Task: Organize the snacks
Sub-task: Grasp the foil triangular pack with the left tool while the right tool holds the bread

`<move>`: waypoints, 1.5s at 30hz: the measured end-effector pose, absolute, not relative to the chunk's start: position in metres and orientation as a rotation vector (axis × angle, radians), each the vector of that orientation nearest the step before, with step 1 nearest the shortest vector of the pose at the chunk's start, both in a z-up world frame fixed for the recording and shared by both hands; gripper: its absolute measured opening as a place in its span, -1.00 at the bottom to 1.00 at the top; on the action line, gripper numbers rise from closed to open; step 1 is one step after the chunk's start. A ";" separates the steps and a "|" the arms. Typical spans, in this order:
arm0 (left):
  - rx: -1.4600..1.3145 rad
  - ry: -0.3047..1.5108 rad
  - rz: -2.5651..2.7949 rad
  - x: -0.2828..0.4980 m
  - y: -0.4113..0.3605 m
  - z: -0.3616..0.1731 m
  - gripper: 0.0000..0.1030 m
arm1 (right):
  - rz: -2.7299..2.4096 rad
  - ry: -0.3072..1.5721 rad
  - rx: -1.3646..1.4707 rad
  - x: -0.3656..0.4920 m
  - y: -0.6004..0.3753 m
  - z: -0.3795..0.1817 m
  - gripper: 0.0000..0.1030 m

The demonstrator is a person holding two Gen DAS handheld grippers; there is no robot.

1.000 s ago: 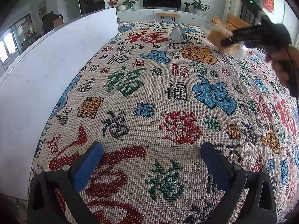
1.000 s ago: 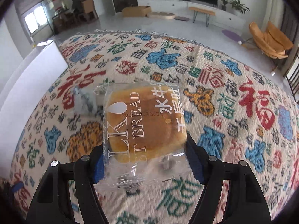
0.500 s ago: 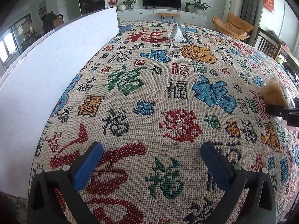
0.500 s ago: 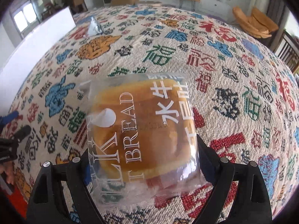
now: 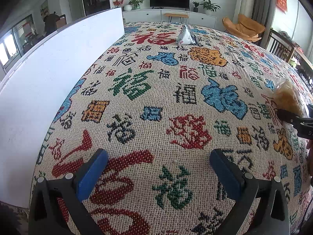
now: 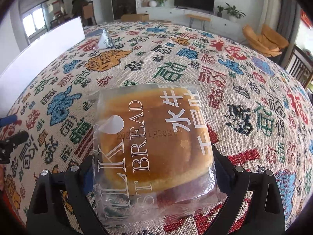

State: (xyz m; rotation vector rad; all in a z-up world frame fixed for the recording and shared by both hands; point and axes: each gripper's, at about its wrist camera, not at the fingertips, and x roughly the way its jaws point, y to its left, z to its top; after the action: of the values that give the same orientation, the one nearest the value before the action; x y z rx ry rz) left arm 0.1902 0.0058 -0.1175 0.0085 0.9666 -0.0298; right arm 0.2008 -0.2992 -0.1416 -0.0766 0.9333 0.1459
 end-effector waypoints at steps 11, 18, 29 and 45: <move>0.008 0.967 -0.030 0.191 0.006 -0.118 1.00 | 0.146 0.933 -0.076 0.200 -0.301 -0.141 0.88; 0.008 0.968 -0.029 0.191 0.006 -0.118 1.00 | 0.146 0.933 -0.076 0.199 -0.302 -0.141 0.88; 0.009 0.968 -0.031 0.191 0.007 -0.117 1.00 | 0.146 0.933 -0.076 0.200 -0.301 -0.141 0.88; -0.055 1.005 -0.282 0.274 -0.003 -0.089 0.99 | 0.146 0.933 -0.076 0.200 -0.302 -0.140 0.88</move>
State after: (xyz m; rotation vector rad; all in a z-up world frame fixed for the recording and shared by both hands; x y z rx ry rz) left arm 0.2735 -0.0029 -0.0886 -0.0547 1.0052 -0.2817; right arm 0.1997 -0.3016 -0.1404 -0.0761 0.9333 0.1460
